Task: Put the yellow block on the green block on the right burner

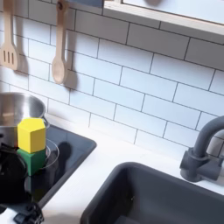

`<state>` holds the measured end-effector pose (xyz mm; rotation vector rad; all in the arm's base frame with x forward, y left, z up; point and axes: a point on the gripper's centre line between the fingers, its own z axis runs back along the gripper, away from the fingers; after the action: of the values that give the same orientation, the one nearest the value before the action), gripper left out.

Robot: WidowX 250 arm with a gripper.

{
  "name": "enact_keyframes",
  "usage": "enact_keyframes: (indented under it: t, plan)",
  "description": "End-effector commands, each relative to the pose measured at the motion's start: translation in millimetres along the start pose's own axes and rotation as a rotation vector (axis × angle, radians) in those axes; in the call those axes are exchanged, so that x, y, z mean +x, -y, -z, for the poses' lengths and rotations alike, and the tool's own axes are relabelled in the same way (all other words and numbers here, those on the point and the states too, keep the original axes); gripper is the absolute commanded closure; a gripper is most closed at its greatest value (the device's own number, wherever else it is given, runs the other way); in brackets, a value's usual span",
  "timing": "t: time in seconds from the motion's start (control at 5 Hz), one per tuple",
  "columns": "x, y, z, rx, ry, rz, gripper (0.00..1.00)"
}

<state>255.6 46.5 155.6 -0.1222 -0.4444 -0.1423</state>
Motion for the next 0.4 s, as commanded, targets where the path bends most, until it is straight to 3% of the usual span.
enact_keyframes:
  t: [0.0,0.2]
  plan:
    - [32.8,-9.1,-17.6,0.0,0.102,-0.045,0.0]
    - [44.8,-10.7,-30.0,0.004,0.142,-0.05,0.0]
